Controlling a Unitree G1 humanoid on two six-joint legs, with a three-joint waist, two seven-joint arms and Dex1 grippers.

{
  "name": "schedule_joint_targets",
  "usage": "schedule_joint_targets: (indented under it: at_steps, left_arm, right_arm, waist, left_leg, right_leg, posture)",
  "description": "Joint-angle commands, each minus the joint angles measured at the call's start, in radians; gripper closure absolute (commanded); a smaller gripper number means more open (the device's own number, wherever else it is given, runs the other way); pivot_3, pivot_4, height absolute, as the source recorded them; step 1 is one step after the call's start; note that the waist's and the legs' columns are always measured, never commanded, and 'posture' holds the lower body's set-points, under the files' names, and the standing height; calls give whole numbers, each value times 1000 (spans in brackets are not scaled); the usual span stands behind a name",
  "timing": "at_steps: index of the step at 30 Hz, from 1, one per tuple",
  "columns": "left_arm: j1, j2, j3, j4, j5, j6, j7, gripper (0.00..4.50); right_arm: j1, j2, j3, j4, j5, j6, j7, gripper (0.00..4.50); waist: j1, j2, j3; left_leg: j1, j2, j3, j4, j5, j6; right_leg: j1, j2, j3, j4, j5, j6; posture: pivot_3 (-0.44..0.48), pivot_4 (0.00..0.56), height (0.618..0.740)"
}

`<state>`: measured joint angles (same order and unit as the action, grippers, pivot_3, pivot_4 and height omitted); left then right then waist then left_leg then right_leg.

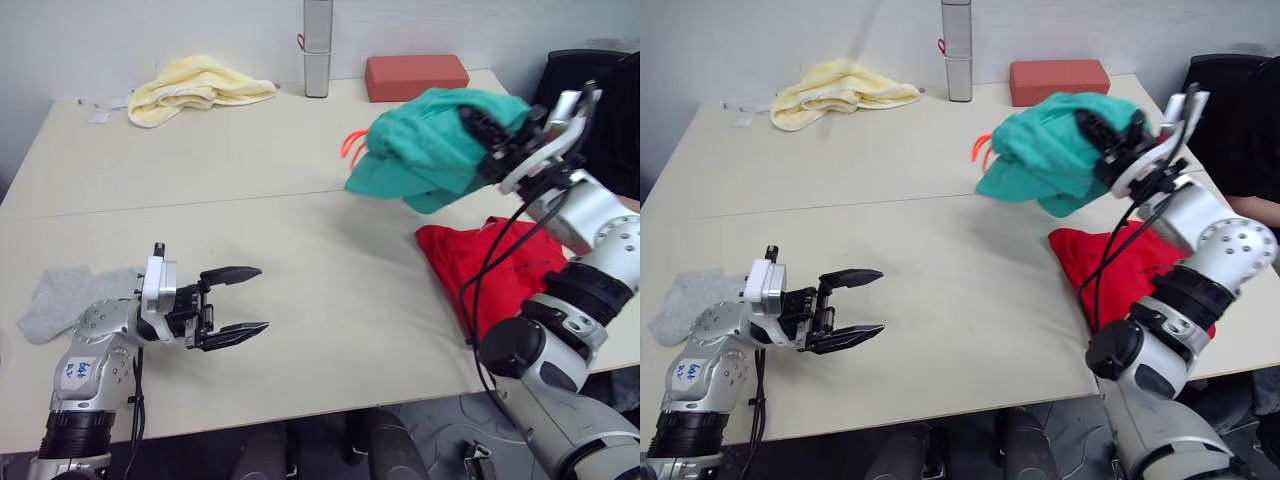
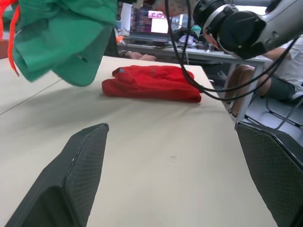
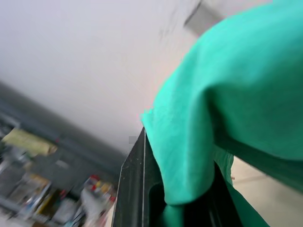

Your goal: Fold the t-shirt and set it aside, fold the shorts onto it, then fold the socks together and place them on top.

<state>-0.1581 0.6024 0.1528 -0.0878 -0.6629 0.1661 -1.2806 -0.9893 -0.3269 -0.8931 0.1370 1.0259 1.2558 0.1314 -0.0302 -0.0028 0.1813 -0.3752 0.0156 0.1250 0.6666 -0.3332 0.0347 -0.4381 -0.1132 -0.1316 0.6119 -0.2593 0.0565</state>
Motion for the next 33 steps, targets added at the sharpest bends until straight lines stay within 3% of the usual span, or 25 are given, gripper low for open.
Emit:
schedule_joint_targets:
  at_steps: [1,7,11,15,22,26,29,33]
  left_arm:
    - [-32,-10,-23,-13,-29,18,-36,0]
    - [-81,-45,-57,-32,-60,80,-42,0]
    - [-92,-51,-78,-39,-66,111,-49,0]
    - [-107,-47,-85,-30,-61,125,-63,0]
    - [-159,-60,-87,40,-30,94,-82,0]
    - [-166,-64,-87,55,-25,84,-89,0]
    - [-162,-62,-83,61,-22,78,-93,0]
    - [-151,-54,-76,53,-24,85,-94,0]
  right_arm:
    - [51,-46,-65,-133,114,-27,-77,4493]
    - [311,18,-92,-398,262,-171,-184,4493]
    - [484,55,-31,-501,129,-405,-68,4493]
    - [467,-14,-37,-401,104,-563,-45,4493]
    - [332,-201,40,-211,66,-683,49,4493]
    - [319,-244,56,-152,56,-723,86,4493]
    - [424,-200,76,-200,60,-718,95,4493]
    - [575,-23,86,-331,80,-768,-21,4493]
  waist:
    - [4,0,0]
    - [1,0,0]
    - [1,0,0]
    - [2,2,1]
    - [2,3,2]
    - [4,2,2]
    - [6,2,2]
    - [7,2,1]
  left_leg:
    - [0,0,0,0,0,0]
    - [0,0,-1,0,1,1]
    - [3,0,1,-1,2,0]
    - [4,-1,3,-1,2,0]
    - [4,-1,3,-1,3,1]
    - [4,-1,3,-1,3,1]
    - [4,-1,3,-1,3,1]
    - [5,0,-2,-1,3,1]
  right_leg:
    - [0,0,0,0,0,0]
    - [2,0,0,-1,1,1]
    - [2,1,3,0,1,1]
    - [2,1,5,0,1,2]
    - [2,1,5,0,1,2]
    - [2,1,5,0,1,2]
    - [3,1,5,0,1,2]
    - [8,1,1,-2,1,2]
  posture:
    - [0,150,740]
    - [0,150,740]
    - [0,150,740]
    - [0,150,740]
    - [0,150,740]
    - [0,150,740]
    - [0,150,740]
    - [0,150,740]
